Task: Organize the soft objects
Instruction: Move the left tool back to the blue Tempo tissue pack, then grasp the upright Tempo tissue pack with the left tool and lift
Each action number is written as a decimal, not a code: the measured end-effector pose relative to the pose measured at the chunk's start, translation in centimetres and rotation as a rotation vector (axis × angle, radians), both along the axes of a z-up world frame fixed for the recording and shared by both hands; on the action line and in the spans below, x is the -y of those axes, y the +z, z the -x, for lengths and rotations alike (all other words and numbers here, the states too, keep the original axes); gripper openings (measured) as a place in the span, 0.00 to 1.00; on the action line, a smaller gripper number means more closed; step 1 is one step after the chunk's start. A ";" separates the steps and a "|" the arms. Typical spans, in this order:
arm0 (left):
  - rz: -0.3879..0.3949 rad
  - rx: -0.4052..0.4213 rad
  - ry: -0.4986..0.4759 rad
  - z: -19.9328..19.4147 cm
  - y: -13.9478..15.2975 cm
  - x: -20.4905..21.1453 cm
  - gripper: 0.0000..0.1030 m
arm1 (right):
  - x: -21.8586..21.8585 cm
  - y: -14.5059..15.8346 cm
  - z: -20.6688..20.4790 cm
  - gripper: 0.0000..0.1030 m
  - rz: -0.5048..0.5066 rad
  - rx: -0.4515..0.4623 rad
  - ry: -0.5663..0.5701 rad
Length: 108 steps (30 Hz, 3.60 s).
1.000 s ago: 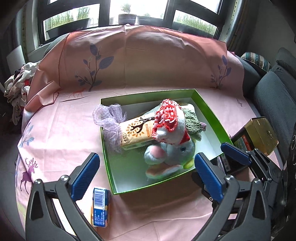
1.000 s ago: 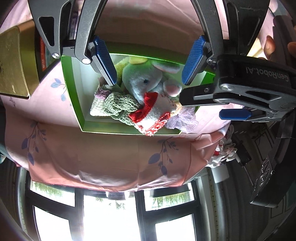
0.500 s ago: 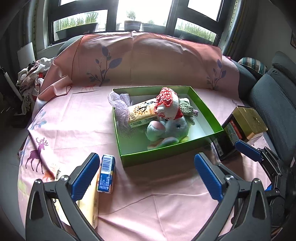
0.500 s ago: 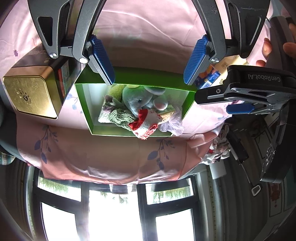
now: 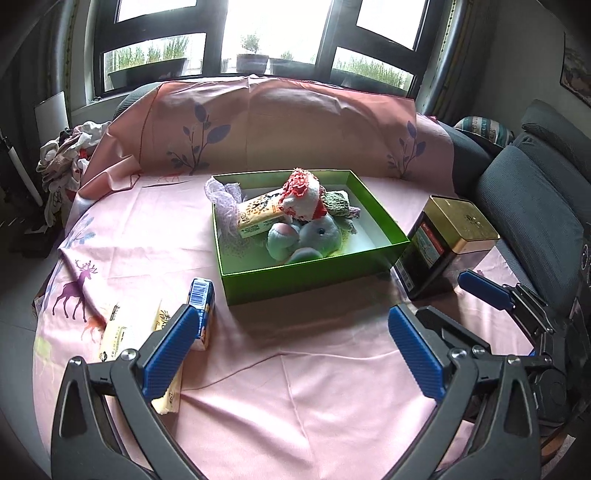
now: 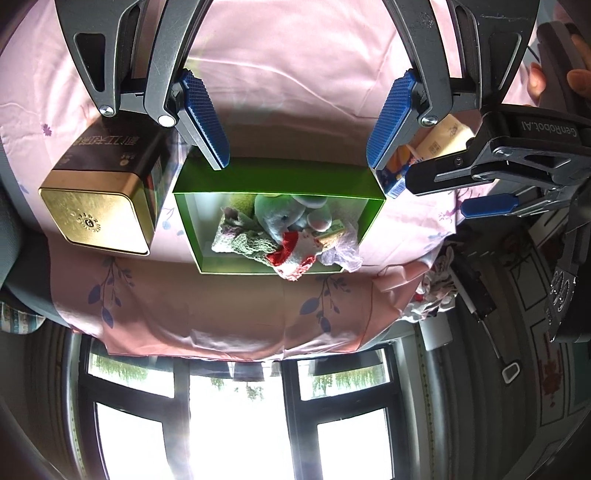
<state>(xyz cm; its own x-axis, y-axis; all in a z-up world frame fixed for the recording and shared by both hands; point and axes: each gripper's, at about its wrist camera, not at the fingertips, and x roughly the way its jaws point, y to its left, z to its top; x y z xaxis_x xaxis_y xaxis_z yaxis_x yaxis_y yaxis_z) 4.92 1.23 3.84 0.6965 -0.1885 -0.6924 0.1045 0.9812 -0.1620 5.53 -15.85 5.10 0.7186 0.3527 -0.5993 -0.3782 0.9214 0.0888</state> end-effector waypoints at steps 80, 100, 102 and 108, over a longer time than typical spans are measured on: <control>0.141 -0.209 0.240 -3.0 -11.0 -12.0 0.99 | -2.2 -5.5 1.7 0.75 0.012 -0.163 0.010; 0.060 -0.153 0.149 -6.1 -10.1 -8.3 0.92 | -2.7 -7.2 0.9 0.75 0.010 -0.198 0.028; 0.023 -0.147 0.150 -6.4 -10.2 -8.1 0.79 | -2.9 -7.3 0.8 0.75 0.011 -0.201 0.032; -0.004 -0.197 0.136 -7.3 -11.7 -8.0 0.33 | -2.9 -7.7 0.5 0.75 0.011 -0.210 0.033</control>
